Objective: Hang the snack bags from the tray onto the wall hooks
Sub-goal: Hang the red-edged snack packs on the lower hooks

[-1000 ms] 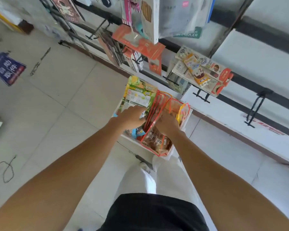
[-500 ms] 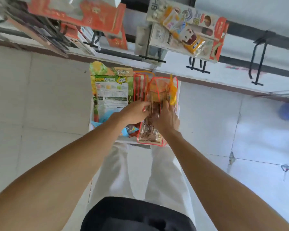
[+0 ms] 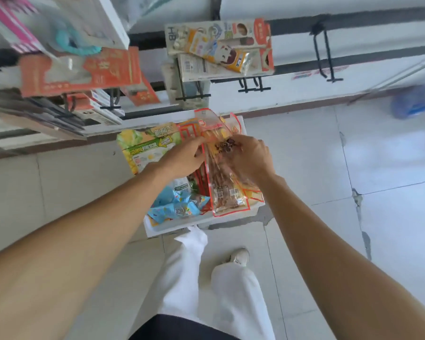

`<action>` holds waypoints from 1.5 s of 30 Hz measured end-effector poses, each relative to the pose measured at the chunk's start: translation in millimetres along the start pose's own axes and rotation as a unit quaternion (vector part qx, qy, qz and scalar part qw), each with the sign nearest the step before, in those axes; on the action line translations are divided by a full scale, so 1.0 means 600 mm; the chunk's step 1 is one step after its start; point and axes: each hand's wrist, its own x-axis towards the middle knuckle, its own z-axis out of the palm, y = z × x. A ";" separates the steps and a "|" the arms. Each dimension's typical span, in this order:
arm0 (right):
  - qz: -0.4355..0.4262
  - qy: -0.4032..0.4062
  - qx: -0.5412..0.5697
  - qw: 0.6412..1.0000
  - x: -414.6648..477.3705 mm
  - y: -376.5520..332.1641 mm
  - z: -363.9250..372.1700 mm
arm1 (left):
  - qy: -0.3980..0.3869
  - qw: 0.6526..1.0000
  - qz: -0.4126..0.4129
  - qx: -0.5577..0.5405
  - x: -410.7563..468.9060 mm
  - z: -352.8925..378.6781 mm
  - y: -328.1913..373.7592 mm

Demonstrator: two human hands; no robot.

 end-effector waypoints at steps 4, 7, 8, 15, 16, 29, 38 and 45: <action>0.042 0.022 0.131 0.990 -0.050 0.024 -0.062 | 0.001 1.000 -0.005 0.009 -0.031 -0.006 0.049; 0.076 0.050 0.216 0.972 -0.109 0.058 -0.117 | 0.015 1.000 -0.003 -0.024 -0.056 -0.006 0.118; 0.079 0.056 0.244 0.965 -0.132 0.071 -0.141 | 0.017 0.998 -0.003 -0.055 -0.066 -0.005 0.153; 0.047 0.141 0.515 0.844 -0.337 0.151 -0.360 | 0.006 0.971 0.120 -0.207 -0.181 0.034 0.496; 0.036 0.160 0.521 0.837 -0.368 0.161 -0.391 | -0.001 0.967 0.153 -0.204 -0.205 0.043 0.541; -0.059 0.338 0.553 0.760 -0.665 0.277 -0.676 | 0.024 0.914 0.364 -0.178 -0.394 0.102 0.877; -0.100 0.332 0.570 0.745 -0.605 0.282 -0.752 | 0.046 0.894 0.423 -0.142 -0.342 0.077 0.953; -0.091 0.345 0.523 0.774 -0.523 0.279 -0.806 | 0.066 0.892 0.431 -0.121 -0.250 0.035 0.984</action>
